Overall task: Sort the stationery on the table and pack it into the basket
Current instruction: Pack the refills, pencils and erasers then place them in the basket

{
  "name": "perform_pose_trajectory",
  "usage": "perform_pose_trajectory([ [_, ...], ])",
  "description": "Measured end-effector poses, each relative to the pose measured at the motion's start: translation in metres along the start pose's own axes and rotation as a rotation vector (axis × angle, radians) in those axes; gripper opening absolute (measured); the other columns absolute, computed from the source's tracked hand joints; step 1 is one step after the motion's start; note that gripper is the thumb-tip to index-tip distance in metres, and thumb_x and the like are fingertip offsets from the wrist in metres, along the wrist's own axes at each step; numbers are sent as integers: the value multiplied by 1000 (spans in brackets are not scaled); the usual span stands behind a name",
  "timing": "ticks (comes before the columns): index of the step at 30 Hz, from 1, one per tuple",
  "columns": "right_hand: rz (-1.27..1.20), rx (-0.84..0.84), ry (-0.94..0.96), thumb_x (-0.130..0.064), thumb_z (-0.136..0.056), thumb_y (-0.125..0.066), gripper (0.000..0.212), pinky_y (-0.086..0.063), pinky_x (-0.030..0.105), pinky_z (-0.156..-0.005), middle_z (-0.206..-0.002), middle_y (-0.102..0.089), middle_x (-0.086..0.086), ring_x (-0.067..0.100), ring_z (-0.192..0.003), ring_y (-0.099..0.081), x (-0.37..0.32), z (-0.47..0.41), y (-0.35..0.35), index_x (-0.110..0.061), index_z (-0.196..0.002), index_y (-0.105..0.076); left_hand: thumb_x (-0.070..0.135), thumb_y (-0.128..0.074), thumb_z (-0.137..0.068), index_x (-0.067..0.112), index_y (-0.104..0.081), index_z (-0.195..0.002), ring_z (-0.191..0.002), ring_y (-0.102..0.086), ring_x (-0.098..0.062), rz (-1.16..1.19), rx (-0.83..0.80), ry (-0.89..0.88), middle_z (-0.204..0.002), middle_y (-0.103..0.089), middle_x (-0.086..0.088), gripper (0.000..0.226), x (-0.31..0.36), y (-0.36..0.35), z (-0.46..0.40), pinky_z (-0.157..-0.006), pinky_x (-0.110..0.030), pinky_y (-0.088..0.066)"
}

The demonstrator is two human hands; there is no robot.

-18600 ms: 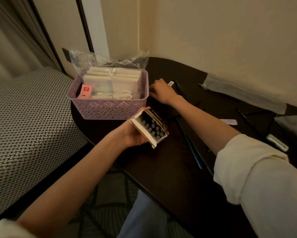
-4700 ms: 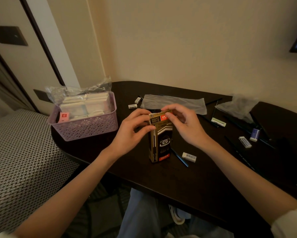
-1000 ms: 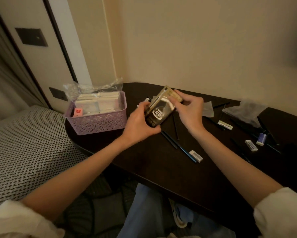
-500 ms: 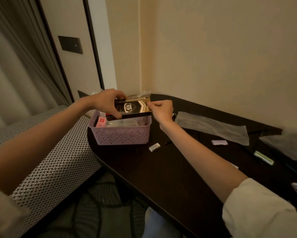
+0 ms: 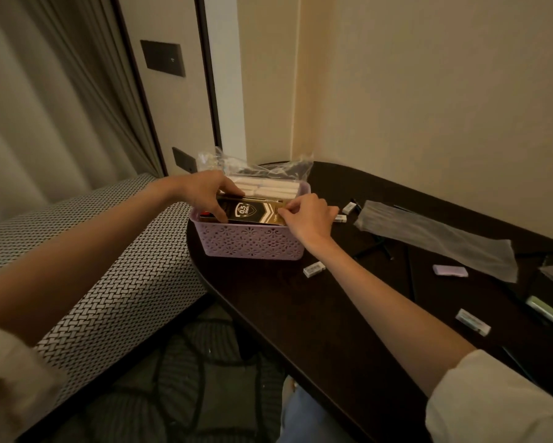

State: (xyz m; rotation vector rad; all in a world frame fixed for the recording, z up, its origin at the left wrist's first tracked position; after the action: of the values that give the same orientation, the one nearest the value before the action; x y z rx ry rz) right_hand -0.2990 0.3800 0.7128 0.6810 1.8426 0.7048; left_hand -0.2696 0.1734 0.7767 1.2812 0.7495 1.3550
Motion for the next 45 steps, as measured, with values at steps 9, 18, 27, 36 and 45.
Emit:
perform_pose_trajectory([
  [9, -10, -45, 15, -35, -83, -72, 16, -27, 38, -88, -102, -70, -4, 21, -110, -55, 1, -5, -6, -28, -97, -73, 11, -71, -84, 14, -65, -125, -117, -47, -20, -92, 83, 1, -121, -51, 1, 41, -10, -10, -7, -101, -35, -41],
  [18, 2, -87, -17, -38, -80, -74, 18, -22, 35, -83, -116, -65, -4, 22, -112, -55, -2, -11, -7, -30, -96, -75, 8, -68, -85, 10, -64, -124, -103, -56, -27, -207, 104, 33, -116, -61, -14, 39, -1, -17, -5, -87, -35, -48],
  [27, -270, -105, 23, -22, -92, -63, 24, -42, 45, -102, -114, -69, 1, 18, -113, -59, 11, 3, 35, -16, -113, -71, 12, -64, -89, 9, -65, -122, -104, -61, -23, -172, 339, 72, -120, -66, -10, 33, 22, -22, 4, -84, -31, -46],
  [36, 143, 11, -263, -13, -90, -60, 38, -44, 41, -101, -125, -58, 16, 31, -119, -52, 140, 33, 115, -4, -126, -54, 12, -62, -88, 11, -58, -127, -108, -57, -20, -54, 604, -345, -124, -57, -8, 39, 118, -59, -6, -92, -30, -44],
  [45, 462, 18, -411, -5, -85, -65, 71, -37, 48, -105, -143, -39, 21, 40, -132, -36, 237, 63, 183, -15, -146, -32, 13, -62, -89, 11, -53, -133, -116, -56, -21, -34, 435, -445, -128, -56, -8, 45, 200, -112, -70, -97, -29, -44],
])
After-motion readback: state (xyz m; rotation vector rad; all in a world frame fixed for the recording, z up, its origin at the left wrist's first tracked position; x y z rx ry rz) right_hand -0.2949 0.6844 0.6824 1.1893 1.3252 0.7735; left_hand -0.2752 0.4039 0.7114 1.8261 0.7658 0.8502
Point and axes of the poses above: each hand's wrist, its own z-axis away from the middle knuckle, its own y-axis out of the back of the hand, x = y × z, the point moved 2 cm from there along -z, towards the middle knuckle
